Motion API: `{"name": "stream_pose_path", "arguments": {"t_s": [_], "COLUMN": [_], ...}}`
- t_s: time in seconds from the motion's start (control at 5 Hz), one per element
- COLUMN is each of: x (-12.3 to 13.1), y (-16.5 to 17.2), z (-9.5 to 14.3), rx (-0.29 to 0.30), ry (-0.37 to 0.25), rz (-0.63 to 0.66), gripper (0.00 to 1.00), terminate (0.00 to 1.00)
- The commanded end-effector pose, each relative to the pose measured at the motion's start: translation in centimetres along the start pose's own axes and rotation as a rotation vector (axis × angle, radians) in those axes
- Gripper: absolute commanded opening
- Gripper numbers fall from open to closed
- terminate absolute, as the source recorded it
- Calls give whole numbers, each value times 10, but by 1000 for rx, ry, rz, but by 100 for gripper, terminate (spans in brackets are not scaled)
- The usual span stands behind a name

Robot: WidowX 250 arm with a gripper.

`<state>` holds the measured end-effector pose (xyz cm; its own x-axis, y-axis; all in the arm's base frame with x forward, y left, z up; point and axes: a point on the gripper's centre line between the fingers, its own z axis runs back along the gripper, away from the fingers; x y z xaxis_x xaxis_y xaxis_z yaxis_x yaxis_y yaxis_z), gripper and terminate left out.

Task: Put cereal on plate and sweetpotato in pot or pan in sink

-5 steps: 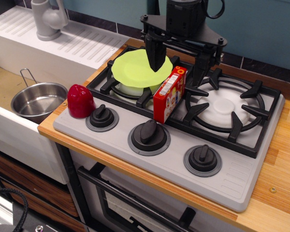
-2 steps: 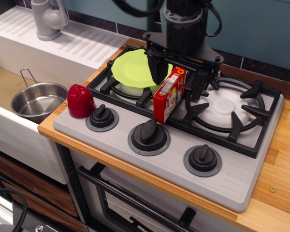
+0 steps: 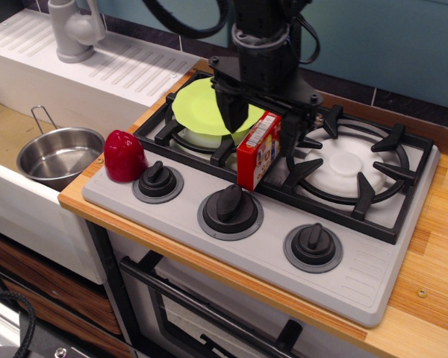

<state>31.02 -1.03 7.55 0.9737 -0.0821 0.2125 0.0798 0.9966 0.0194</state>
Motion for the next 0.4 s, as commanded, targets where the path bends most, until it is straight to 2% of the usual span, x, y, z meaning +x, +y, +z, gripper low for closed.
{"name": "stream_pose_path", "arguments": {"t_s": [0.0,0.2], "x": [6,3], "y": [2,-4], "z": [-1,-11], "rx": [3,5], "ry": [-74,-36], "rz": [6,21], "gripper": [100,100], "terminate": [0,0]}}
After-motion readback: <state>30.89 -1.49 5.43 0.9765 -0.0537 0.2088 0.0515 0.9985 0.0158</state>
